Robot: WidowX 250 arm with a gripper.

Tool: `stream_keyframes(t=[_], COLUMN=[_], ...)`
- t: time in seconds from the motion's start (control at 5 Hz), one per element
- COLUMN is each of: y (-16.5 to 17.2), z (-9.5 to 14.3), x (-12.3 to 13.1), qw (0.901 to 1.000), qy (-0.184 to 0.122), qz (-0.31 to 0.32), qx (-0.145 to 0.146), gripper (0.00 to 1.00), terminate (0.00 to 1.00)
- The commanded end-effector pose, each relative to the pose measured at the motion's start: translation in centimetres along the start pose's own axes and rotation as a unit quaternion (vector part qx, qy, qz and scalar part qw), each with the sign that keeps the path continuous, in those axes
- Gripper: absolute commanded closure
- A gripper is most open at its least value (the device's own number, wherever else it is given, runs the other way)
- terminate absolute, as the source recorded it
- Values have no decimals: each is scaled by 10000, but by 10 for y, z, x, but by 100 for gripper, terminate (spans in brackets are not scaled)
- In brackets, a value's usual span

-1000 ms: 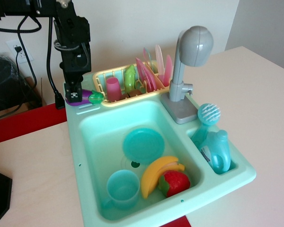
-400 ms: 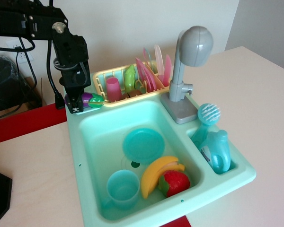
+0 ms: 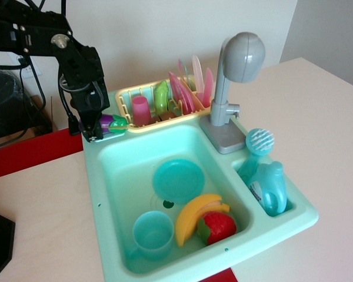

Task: Put eggplant on plate

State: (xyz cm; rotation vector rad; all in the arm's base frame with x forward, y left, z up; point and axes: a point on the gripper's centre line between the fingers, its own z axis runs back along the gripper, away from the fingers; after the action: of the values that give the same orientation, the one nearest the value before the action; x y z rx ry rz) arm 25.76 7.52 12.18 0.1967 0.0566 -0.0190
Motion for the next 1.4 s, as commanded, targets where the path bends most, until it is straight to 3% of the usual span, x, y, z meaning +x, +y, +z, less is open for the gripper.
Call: stream_keyframes(t=[0.0, 0.2, 0.6, 1.0, 1.2], y=[-3, -15, -50, -93, -98], z=[33, 45, 36, 12, 3], x=[26, 51, 81, 84, 84], qw=[9981, 9963, 9962, 9946, 9938], qy=[-599, -787, -675, -450, -382], qz=[-142, -344, -521, -927, -1042], qx=[34, 44, -148, -111, -58], gripper=[100, 100, 100, 100, 100], terminate=[0, 0, 0, 0, 0])
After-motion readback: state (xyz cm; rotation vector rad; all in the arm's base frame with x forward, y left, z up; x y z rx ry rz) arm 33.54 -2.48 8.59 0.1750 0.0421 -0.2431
